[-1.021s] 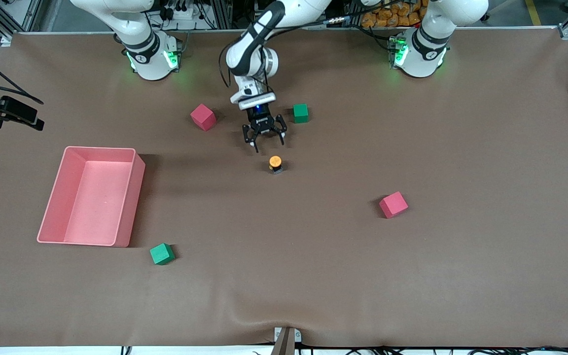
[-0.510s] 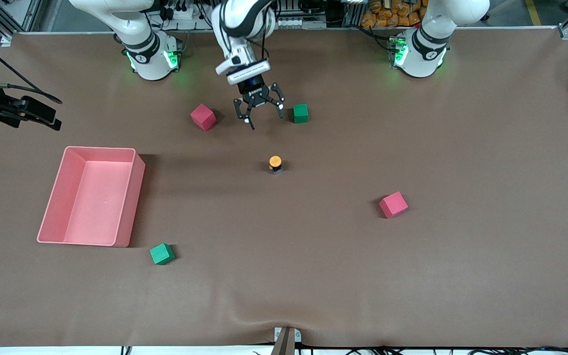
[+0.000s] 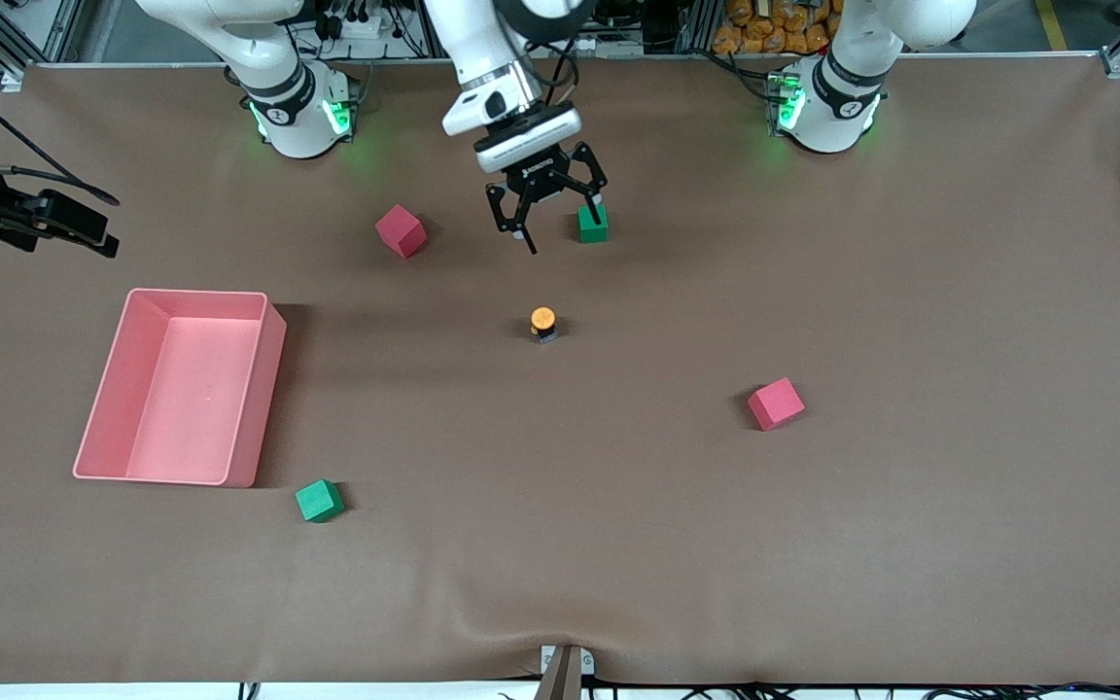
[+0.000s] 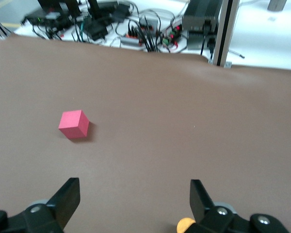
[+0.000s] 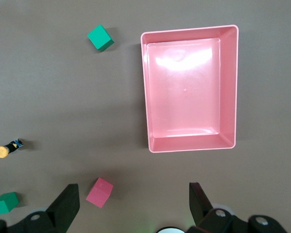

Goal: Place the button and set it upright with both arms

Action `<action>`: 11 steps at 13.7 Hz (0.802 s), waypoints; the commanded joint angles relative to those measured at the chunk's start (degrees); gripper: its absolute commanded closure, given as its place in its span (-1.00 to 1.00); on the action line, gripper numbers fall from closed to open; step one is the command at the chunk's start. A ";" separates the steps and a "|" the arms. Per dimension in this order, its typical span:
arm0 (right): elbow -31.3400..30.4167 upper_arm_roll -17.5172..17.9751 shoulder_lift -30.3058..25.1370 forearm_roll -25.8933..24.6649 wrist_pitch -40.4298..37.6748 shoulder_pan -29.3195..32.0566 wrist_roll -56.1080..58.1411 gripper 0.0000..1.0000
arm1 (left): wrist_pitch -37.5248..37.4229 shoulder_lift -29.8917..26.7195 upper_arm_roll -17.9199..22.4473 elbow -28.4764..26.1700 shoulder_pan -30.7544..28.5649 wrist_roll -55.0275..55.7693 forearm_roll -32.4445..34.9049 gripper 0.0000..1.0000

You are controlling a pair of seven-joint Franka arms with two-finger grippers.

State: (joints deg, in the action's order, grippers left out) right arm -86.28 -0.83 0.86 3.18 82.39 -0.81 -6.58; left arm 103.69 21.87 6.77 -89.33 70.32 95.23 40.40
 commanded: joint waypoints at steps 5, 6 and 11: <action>0.41 -0.22 0.02 0.69 -0.57 0.37 -0.63 -1.00 | 2.48 -11.13 -0.70 -1.90 -12.90 -22.85 -16.29 -1.00; 0.41 -0.22 0.02 0.69 -0.57 0.37 -0.63 -1.00 | 2.48 -12.45 -0.70 -1.99 -15.45 -27.60 -18.40 -1.00; 0.50 -0.31 0.02 -0.01 -0.13 0.29 1.29 -1.00 | 2.04 -18.08 -0.53 -1.82 -28.90 -49.59 -32.56 -1.00</action>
State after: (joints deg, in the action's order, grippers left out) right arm -86.30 -1.19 0.86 3.16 82.36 -0.77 -6.39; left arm 105.10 6.65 6.98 -89.38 44.91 51.14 11.11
